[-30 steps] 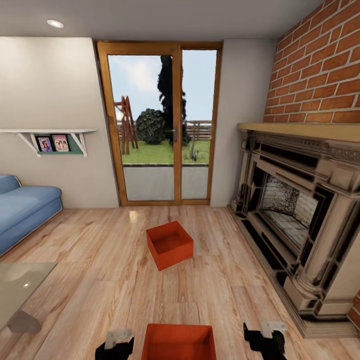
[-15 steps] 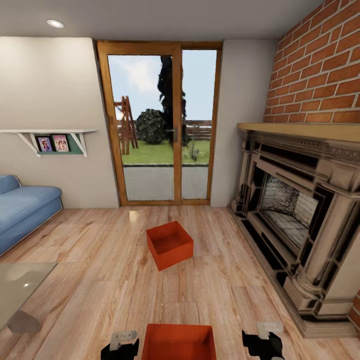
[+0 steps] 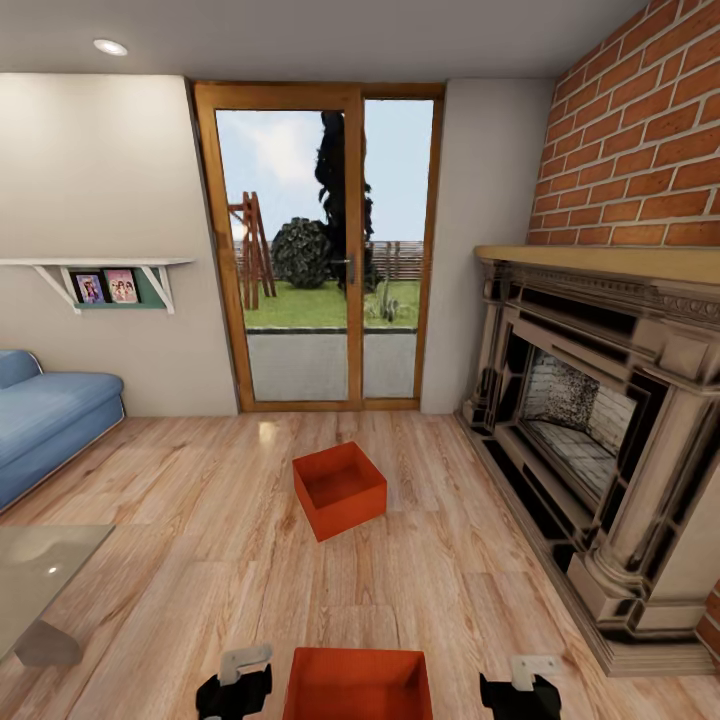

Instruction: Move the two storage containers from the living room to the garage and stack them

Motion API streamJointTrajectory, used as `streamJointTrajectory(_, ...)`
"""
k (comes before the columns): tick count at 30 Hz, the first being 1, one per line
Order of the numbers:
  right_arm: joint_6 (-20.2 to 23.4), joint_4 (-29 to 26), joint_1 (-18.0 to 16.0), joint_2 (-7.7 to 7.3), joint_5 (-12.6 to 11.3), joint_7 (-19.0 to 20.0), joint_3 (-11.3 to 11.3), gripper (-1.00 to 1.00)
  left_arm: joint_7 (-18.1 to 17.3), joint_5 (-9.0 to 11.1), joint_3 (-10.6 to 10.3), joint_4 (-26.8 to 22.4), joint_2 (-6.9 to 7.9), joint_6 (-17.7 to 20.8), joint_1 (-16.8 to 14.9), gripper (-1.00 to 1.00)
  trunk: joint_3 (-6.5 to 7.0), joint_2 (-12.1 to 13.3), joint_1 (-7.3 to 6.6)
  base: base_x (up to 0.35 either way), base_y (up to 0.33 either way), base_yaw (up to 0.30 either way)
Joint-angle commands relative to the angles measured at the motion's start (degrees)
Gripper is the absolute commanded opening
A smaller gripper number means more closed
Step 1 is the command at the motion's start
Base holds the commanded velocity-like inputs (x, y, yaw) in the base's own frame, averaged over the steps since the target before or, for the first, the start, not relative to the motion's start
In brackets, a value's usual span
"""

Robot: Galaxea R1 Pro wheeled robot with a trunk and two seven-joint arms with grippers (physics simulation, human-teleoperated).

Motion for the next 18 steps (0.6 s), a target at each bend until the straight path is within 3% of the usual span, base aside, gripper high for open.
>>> streamJointTrajectory(1, -0.04, 0.0, -0.03, -0.03, 0.01, -0.26, 0.4, 1.0, -0.07, -0.17, 0.37, 0.06, -0.22, -0.22, -0.04, 1.0, -0.06, -0.03, 0.0, 0.0, 0.0, 0.0)
streamJointTrajectory(9, -3.14, 0.01, -0.03, -0.03, -0.23, -0.31, 0.6, 1.0, -0.49, -0.04, 0.54, 0.16, -1.33, 0.28, -0.04, 1.0, -0.06, -0.03, 0.0, 0.0, 0.0, 0.0)
streamJointTrajectory(18, -3.37, 0.2, -0.03, -0.03, -0.32, -0.29, 0.66, 1.0, -0.35, -0.05, 0.69, 0.2, -0.89, 0.39, -0.04, 1.0, -0.06, -0.03, 0.0, 0.0, 0.0, 0.0)
